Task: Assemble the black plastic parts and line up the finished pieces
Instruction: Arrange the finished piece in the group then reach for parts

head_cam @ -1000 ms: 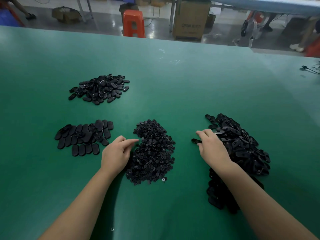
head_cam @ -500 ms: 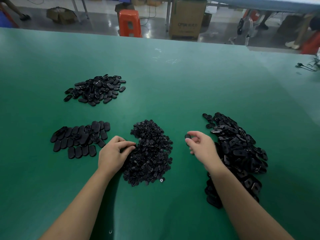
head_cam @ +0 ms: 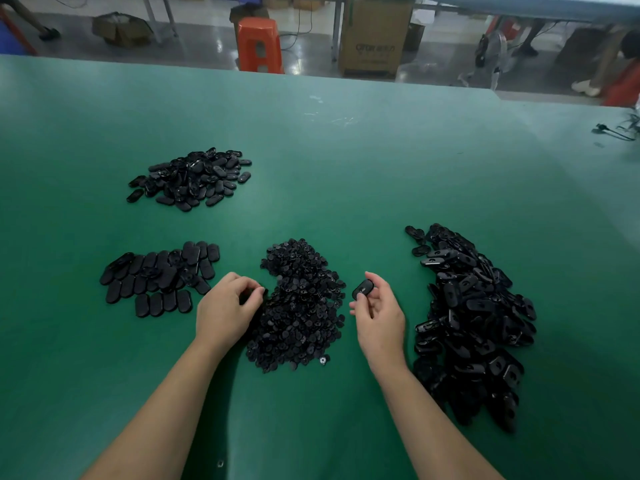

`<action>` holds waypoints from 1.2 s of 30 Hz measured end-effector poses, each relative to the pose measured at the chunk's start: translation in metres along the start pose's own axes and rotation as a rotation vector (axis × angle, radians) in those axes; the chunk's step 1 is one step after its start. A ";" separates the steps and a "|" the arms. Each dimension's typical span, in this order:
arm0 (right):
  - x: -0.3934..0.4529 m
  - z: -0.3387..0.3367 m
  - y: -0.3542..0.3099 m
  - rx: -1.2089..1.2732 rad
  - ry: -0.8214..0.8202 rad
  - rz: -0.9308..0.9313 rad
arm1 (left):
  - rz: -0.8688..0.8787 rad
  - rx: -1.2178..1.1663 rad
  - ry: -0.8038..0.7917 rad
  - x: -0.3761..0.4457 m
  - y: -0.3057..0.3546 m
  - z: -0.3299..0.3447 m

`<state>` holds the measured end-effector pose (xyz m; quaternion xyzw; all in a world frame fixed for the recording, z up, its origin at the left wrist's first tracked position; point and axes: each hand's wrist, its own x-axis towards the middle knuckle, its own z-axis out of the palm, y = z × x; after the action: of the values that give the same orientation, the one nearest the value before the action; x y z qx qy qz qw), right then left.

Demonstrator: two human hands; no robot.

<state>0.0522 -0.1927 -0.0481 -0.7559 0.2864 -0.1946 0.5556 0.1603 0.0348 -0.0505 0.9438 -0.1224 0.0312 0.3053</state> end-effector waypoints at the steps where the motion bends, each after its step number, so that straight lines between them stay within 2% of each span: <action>1: 0.000 -0.001 0.000 0.001 -0.001 -0.006 | -0.006 0.001 0.001 0.000 0.001 0.000; 15: -0.001 0.000 -0.001 0.016 0.032 -0.034 | -0.034 -0.068 0.134 -0.002 0.002 0.000; 21: 0.000 -0.001 -0.001 0.021 0.035 -0.051 | 0.034 -0.068 0.042 -0.004 0.003 -0.002; 29: -0.003 -0.002 -0.003 0.038 0.027 -0.032 | 0.001 -0.064 0.053 -0.002 0.004 -0.003; 36: -0.002 -0.001 -0.003 0.026 0.009 -0.001 | -0.005 -0.105 -0.008 0.000 0.009 -0.010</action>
<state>0.0503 -0.1919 -0.0451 -0.7478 0.2862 -0.2019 0.5640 0.1580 0.0336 -0.0376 0.9270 -0.1230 0.0202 0.3539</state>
